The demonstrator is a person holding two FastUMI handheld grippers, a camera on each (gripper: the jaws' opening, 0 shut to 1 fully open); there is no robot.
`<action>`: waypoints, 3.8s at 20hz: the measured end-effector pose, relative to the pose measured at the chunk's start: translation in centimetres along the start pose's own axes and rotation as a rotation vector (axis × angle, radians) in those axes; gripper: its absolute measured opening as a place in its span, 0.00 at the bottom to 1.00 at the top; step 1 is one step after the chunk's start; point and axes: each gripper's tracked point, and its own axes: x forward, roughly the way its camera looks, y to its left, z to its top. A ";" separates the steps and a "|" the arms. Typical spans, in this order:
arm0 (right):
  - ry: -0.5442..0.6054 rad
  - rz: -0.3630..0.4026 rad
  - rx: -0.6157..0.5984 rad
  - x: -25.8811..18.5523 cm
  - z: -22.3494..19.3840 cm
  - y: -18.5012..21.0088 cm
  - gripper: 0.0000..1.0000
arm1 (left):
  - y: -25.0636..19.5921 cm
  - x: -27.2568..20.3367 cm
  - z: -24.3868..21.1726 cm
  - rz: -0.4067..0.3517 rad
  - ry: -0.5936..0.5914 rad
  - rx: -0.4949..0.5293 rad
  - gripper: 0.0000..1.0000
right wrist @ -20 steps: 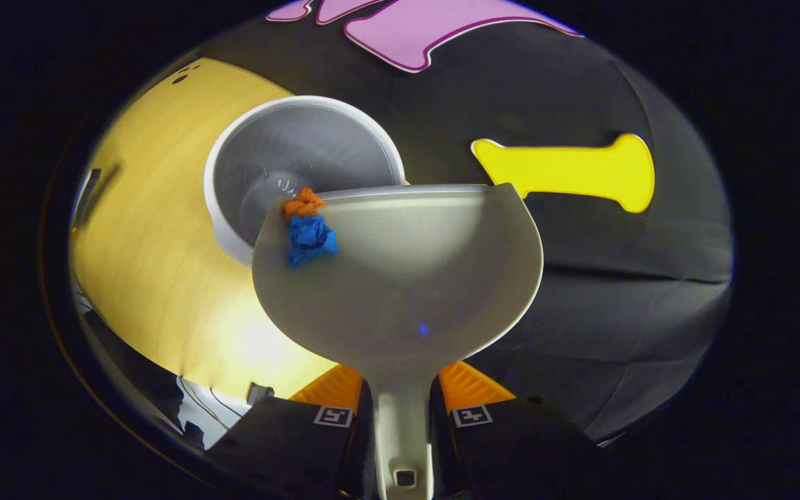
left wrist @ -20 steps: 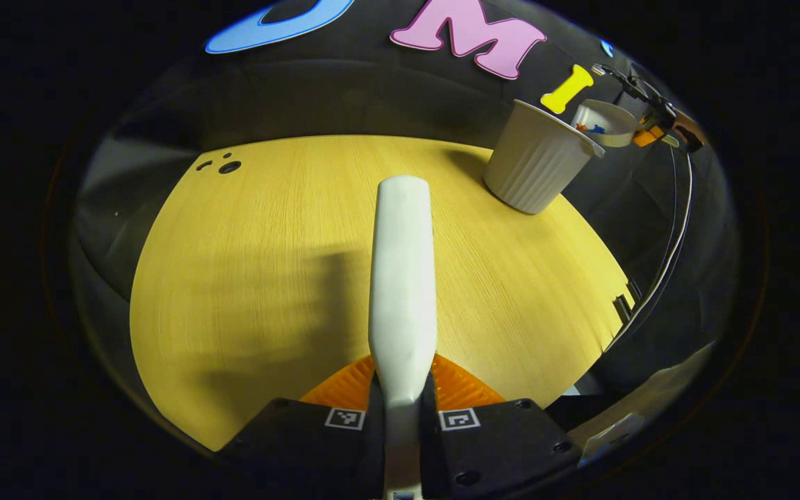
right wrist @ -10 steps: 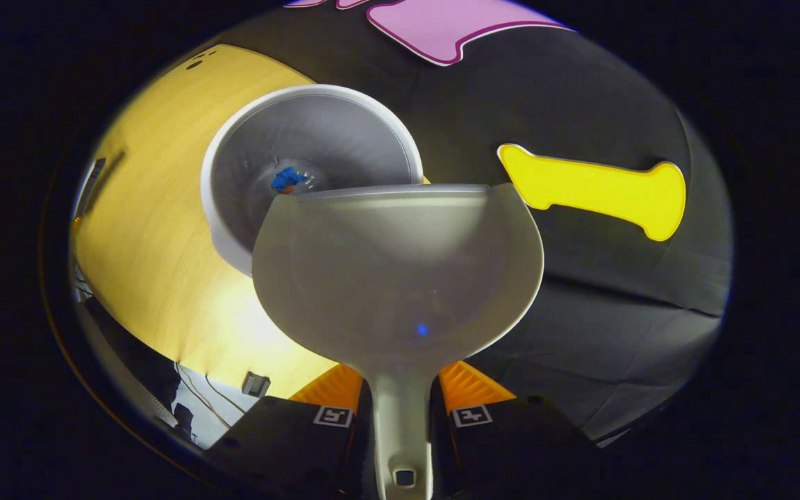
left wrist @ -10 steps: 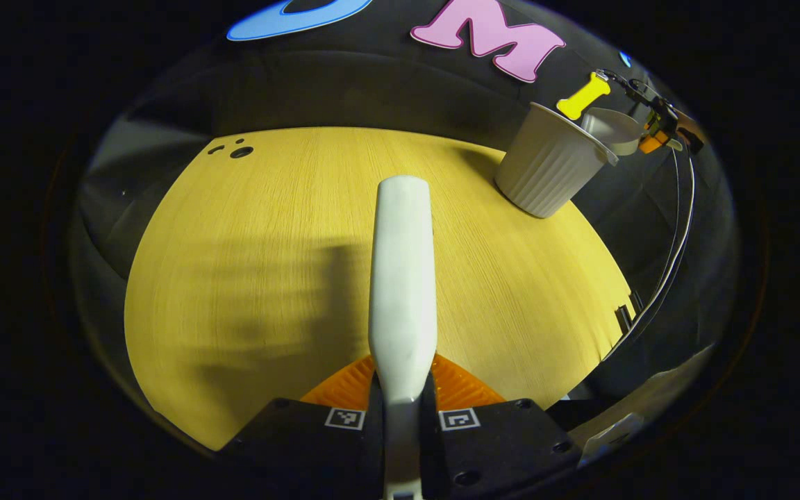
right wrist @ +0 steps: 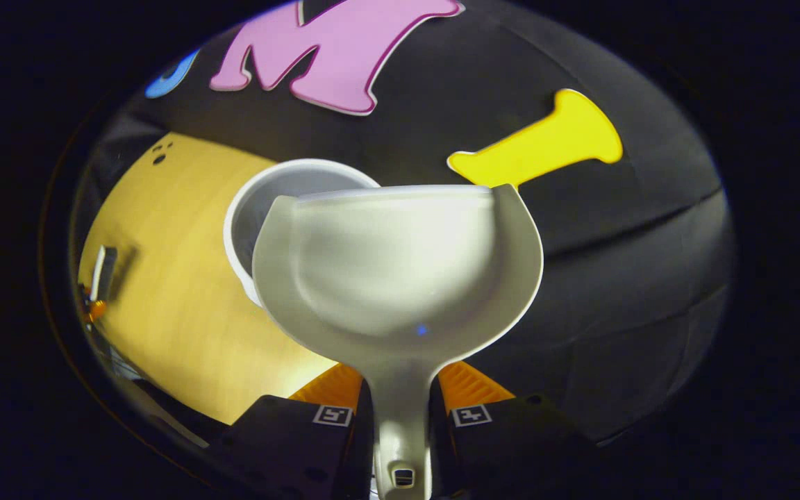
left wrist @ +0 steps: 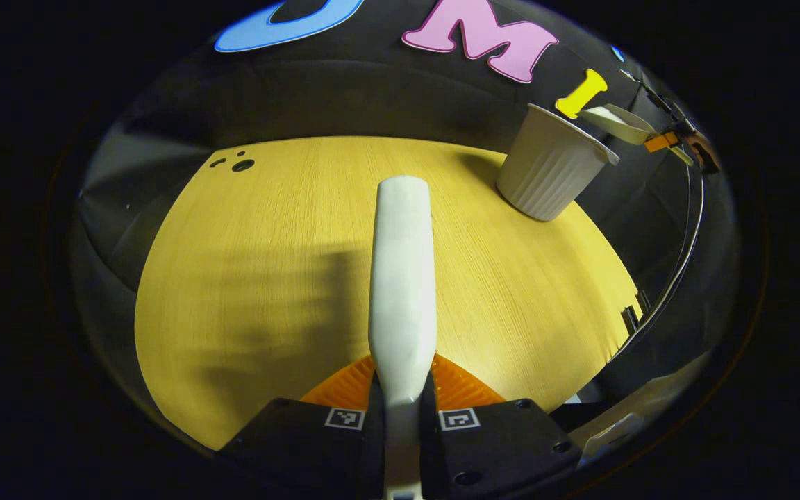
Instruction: Pick up the small broom and dustpan from the desktop, sweep the trash into the dustpan with the broom, and then empty the trash into the garbage bin.
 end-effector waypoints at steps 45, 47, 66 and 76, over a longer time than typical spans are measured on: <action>0.143 0.451 0.137 12.9 -22.3 32.0 0.40 | 2.0 7.3 -3.3 0.205 0.206 0.184 0.26; 0.140 0.449 0.129 12.4 -22.5 32.0 0.42 | 2.3 7.1 -3.3 0.213 0.210 0.192 0.31; -0.495 0.345 0.254 -3.9 -5.0 21.3 0.46 | -5.9 -10.5 14.9 0.131 -0.476 0.159 0.50; -0.846 0.219 0.281 -12.8 2.4 17.2 0.47 | -10.3 -18.6 21.0 0.104 -0.824 0.169 0.49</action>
